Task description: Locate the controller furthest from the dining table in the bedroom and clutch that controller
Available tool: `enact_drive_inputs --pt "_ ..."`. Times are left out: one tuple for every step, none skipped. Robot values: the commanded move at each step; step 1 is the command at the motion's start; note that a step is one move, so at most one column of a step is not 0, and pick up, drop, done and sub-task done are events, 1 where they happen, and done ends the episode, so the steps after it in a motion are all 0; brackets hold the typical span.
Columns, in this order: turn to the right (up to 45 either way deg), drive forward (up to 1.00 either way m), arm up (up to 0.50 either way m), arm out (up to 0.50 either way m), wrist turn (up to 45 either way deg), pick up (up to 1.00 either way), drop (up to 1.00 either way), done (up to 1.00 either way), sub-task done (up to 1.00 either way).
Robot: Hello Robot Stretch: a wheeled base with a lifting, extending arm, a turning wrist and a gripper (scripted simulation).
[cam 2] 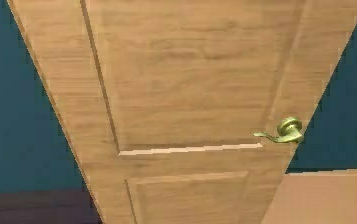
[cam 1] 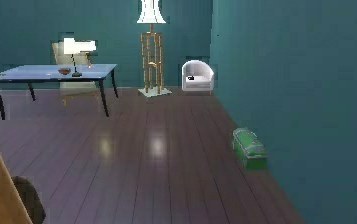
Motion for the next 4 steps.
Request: enact_drive_inputs --pt "0.0 0.45 0.00 0.00 0.0 0.00 0.00 0.00 0.00" --pt "-12.0 0.00 0.00 0.00 0.0 0.00 0.00 0.00 0.00" --pt "0.0 1.00 0.00 0.00 0.0 0.00 0.00 0.00 0.00" --pt "0.0 1.00 0.00 0.00 0.0 0.00 0.00 0.00 0.00"
